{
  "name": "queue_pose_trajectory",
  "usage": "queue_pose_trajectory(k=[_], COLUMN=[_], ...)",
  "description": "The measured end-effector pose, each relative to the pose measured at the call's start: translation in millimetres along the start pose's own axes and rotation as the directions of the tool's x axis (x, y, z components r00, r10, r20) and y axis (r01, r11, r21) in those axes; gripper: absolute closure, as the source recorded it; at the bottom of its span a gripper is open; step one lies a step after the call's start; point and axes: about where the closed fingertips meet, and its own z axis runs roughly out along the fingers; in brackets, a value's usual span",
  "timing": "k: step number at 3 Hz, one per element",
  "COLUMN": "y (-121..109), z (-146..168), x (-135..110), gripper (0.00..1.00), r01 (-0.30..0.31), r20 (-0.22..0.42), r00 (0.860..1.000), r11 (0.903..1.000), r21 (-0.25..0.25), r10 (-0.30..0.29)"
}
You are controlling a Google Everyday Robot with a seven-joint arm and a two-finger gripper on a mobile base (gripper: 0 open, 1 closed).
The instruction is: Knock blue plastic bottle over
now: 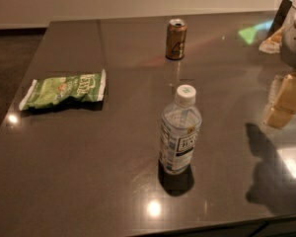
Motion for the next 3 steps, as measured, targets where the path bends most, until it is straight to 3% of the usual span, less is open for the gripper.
queue_pose_trajectory(k=[2, 3], y=[2.1, 13.5], z=[-1.5, 0.6], x=[-5.7, -17.4], gripper=[0.00, 0.00], r01=[0.004, 0.023], r20=[0.021, 0.093], r00=[1.000, 0.995], r11=[1.0000, 0.9995], r21=[0.005, -0.022], r10=[-0.004, -0.021])
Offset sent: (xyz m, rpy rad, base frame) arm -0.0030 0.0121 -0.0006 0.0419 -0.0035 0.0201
